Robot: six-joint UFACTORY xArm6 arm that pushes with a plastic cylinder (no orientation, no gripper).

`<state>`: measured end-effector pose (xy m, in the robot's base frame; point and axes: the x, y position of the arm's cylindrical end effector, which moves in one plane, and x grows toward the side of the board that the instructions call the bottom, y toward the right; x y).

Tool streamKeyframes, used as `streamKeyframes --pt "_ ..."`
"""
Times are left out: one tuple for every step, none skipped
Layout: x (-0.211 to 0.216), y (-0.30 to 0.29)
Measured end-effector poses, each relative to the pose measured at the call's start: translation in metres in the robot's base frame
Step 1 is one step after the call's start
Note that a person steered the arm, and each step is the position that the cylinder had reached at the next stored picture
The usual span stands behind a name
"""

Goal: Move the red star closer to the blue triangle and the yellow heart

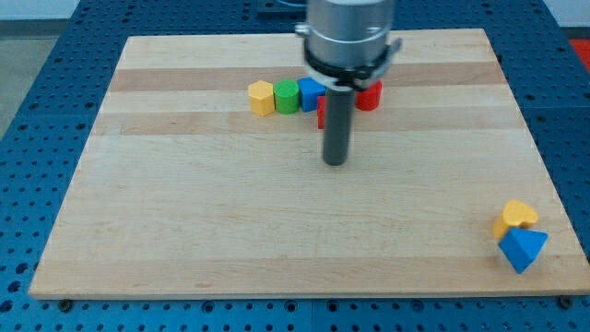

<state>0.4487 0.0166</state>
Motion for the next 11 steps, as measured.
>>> streamKeyframes --pt "-0.018 -0.032" --pt "-0.045 -0.043" --pt "-0.065 -0.041" --pt "-0.079 -0.02" --pt "-0.086 0.004" --pt "-0.084 0.019" --pt "-0.083 0.03" --pt "-0.074 0.03" --pt "-0.056 0.031" --pt "-0.048 0.049" --pt "-0.048 0.074"
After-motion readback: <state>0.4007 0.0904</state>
